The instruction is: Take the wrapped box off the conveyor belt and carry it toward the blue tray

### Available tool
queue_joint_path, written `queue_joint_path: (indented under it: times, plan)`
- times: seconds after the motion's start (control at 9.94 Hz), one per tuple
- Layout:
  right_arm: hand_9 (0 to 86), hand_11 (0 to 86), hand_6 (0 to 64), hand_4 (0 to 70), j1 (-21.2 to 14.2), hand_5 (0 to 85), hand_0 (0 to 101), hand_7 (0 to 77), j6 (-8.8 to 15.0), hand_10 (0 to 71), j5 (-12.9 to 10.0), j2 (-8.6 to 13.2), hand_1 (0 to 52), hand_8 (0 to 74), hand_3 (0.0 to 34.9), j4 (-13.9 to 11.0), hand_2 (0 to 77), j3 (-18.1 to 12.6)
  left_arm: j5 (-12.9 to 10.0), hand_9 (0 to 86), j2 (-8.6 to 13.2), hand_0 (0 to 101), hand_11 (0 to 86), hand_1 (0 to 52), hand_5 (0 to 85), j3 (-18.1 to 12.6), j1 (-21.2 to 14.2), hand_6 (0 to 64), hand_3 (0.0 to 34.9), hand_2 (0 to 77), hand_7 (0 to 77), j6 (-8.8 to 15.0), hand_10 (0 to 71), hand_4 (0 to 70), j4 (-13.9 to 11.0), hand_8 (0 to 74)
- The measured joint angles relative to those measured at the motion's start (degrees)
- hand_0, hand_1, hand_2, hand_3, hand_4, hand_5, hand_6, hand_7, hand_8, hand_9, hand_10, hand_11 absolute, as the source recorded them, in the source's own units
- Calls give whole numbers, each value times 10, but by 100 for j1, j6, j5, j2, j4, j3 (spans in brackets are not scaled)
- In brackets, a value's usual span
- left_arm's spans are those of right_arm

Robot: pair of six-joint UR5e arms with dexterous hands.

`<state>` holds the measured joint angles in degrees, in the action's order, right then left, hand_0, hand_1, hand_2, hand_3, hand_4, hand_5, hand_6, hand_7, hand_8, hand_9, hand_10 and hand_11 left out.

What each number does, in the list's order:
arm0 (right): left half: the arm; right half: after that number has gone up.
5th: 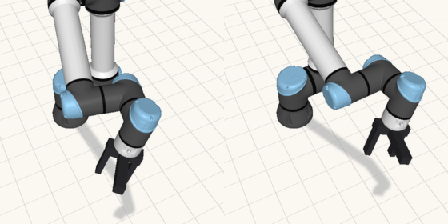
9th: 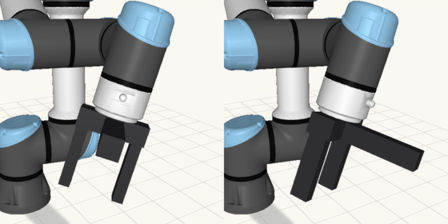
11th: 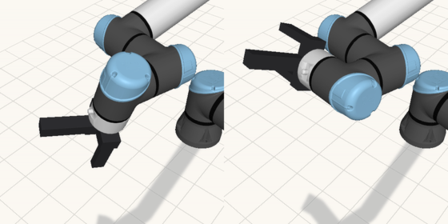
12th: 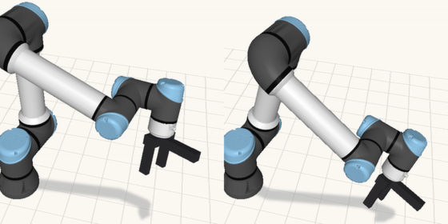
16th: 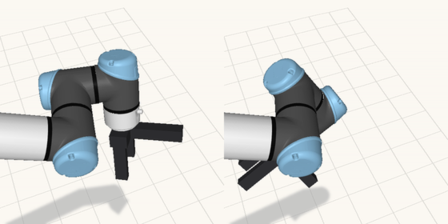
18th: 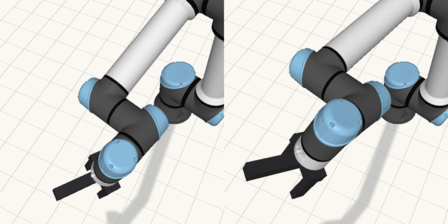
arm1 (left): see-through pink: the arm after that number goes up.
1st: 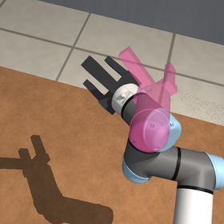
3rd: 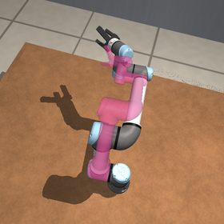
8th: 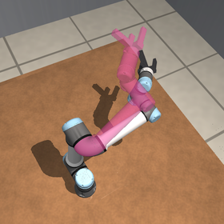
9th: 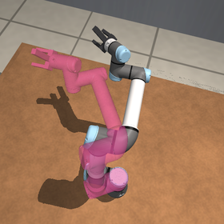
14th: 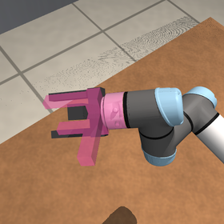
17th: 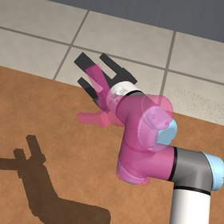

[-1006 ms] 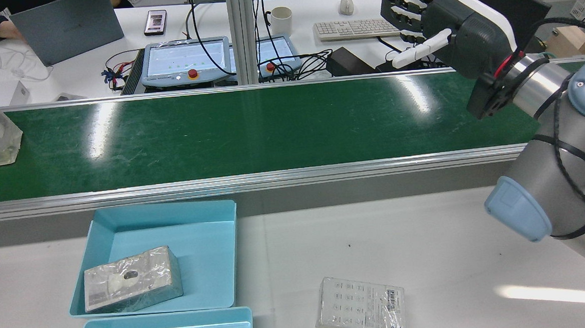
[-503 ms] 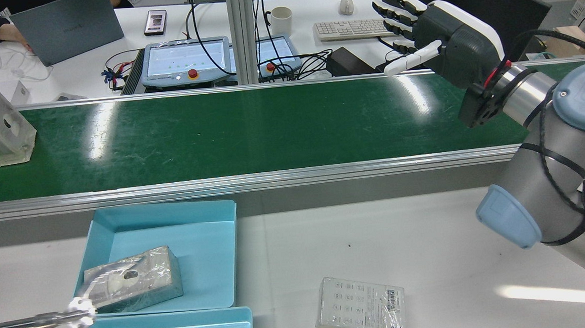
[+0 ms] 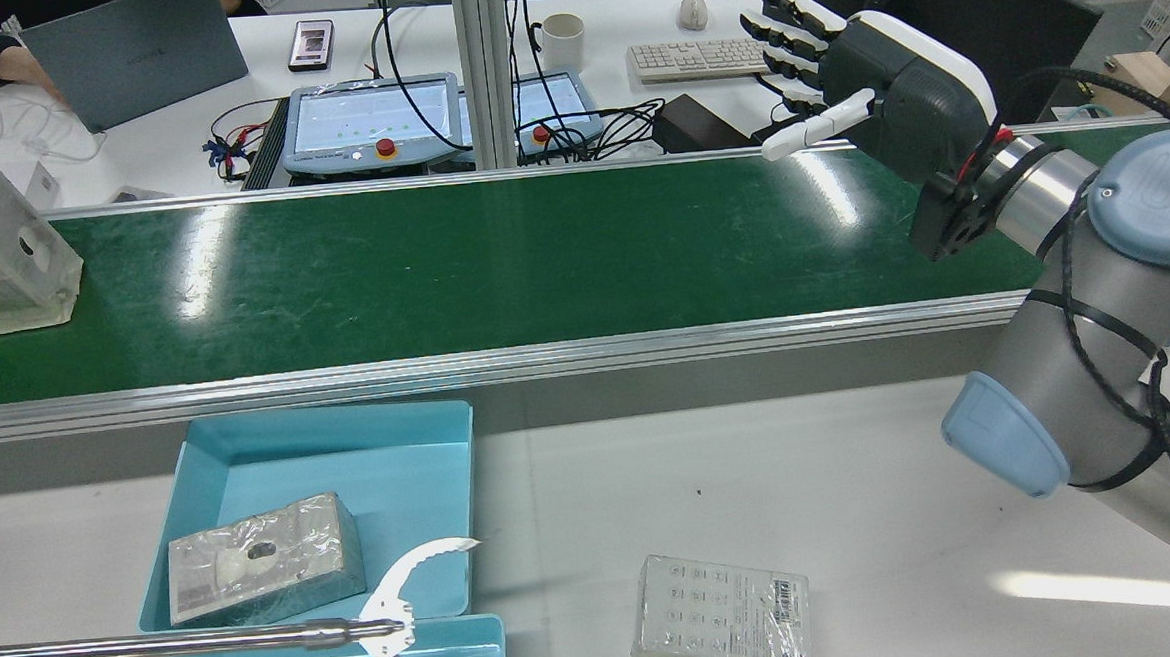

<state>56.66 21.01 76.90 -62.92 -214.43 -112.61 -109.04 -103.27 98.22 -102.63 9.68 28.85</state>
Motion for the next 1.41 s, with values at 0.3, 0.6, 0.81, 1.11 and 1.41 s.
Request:
queue_joint_path:
  times: [0.3,0.6,0.81,1.11,1.41]
  plan:
    - [16,16,0,5,10,16,467,0,-21,0,-2,31,153,5,301,4,125,55,0,0,0,0,0,0,11,0,0,0,0,11,0,0,5,0,0,0]
    - [16,16,0,0,33,22,467,0,-54,0,0,12,147,5,301,-14,125,68,0,0,0,0,0,0,11,0,0,0,0,5,0,0,5,0,0,0]
    - [16,16,0,0,76,22,467,0,-69,0,0,12,147,5,301,-19,125,77,0,0,0,0,0,0,11,0,0,0,0,5,5,0,5,0,0,0]
    - [16,16,0,5,195,27,467,0,-78,0,19,0,147,5,275,-17,120,75,0,0,0,0,0,0,11,0,0,0,0,5,0,0,0,0,0,0]
    - [16,16,0,22,202,38,461,0,-127,0,14,-17,104,5,126,25,33,24,0,0,0,0,0,0,11,0,0,0,0,5,0,0,0,0,0,0]
